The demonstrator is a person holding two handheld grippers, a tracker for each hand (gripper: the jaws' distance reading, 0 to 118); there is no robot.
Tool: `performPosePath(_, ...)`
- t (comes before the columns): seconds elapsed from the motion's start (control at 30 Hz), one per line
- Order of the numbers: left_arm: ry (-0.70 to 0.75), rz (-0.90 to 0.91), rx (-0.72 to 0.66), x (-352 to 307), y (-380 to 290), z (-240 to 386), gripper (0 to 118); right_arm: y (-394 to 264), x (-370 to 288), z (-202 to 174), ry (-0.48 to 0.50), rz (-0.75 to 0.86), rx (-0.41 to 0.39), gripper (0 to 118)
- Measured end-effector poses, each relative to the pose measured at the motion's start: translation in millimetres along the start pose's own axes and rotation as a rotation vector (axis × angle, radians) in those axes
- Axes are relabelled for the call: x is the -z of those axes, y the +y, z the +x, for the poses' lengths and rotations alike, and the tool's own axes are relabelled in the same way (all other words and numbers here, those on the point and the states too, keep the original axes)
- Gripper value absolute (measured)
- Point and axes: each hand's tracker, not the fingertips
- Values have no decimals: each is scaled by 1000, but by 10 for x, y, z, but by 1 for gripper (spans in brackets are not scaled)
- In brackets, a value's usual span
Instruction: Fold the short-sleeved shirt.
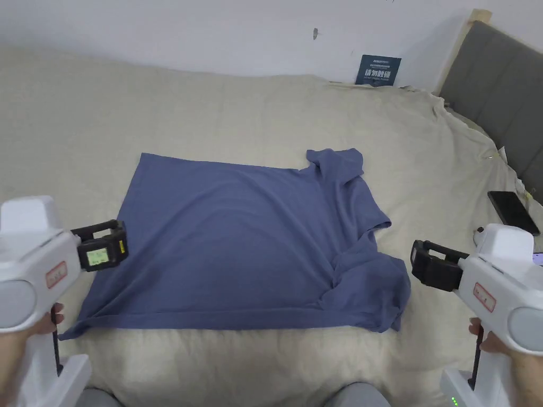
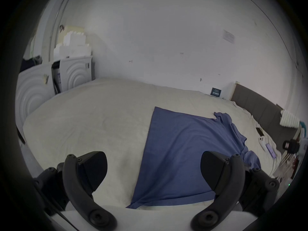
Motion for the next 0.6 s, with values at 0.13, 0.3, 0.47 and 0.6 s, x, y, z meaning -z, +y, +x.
performPosePath(0.13, -9, 101, 76, -85, -182, 237, 81, -191, -64, -23, -8, 77, 17, 105)
performPosePath(0.3, -36, 176, 95, -54, -333, 310, 6, -235, -179, -110, 15, 159, 89, 18)
performPosePath(0.47, -69, 220, 109, -111, -308, 392, 0, -214, -161, -164, 50, 179, 57, 0)
performPosePath(0.6, -66, 225, 98, -126, -287, 402, 0, -220, -180, -251, 68, 178, 55, 0)
